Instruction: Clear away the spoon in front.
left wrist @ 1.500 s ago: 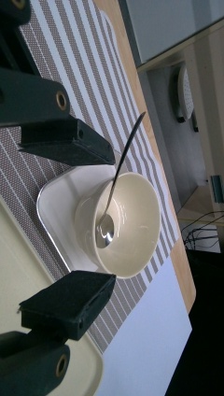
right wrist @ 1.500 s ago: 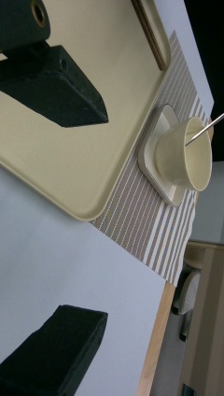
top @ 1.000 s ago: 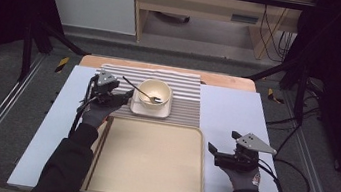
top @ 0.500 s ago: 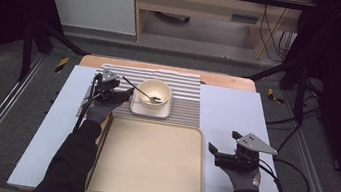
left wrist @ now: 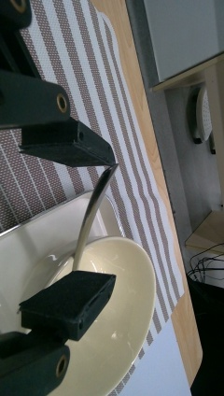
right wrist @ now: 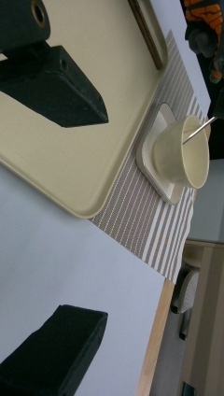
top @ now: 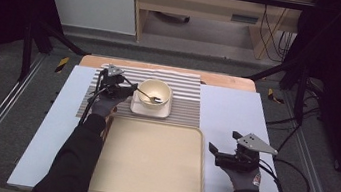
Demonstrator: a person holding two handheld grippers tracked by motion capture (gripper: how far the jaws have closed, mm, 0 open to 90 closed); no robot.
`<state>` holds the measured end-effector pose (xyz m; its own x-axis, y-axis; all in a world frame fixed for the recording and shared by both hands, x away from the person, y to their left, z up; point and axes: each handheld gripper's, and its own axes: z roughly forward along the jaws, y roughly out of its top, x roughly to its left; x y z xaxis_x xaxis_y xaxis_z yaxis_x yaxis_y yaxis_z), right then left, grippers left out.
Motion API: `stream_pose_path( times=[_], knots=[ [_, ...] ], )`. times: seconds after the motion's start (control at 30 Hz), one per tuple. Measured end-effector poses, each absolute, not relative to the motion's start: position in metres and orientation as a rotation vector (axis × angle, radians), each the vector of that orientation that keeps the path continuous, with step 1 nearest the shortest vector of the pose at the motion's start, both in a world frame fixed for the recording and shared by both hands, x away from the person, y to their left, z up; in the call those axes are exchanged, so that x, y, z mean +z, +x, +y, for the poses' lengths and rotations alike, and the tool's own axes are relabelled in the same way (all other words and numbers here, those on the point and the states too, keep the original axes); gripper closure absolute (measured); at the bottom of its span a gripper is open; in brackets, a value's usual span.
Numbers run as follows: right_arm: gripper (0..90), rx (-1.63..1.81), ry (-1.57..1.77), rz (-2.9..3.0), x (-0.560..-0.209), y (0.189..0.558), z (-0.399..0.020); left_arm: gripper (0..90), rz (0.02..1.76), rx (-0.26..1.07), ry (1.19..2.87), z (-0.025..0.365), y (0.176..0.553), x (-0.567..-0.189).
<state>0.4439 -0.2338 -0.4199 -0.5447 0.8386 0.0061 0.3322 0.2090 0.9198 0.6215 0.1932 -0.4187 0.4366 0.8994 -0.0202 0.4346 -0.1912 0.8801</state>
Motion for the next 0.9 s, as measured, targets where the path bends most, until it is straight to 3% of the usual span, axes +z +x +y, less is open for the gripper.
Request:
stream_pose_path(
  times=[0.37, 0.9],
  knots=[
    [6.1, 1.313, 1.085, 1.982, -0.421, 0.445, -0.234, 59.1, 1.162, 0.648, 1.795, 0.188, 0.628, -0.424],
    [6.2, 1.318, 1.088, 1.981, -0.420, 0.444, -0.234, 75.7, 1.079, 0.626, 1.760, 0.183, 0.612, -0.406]
  ],
)
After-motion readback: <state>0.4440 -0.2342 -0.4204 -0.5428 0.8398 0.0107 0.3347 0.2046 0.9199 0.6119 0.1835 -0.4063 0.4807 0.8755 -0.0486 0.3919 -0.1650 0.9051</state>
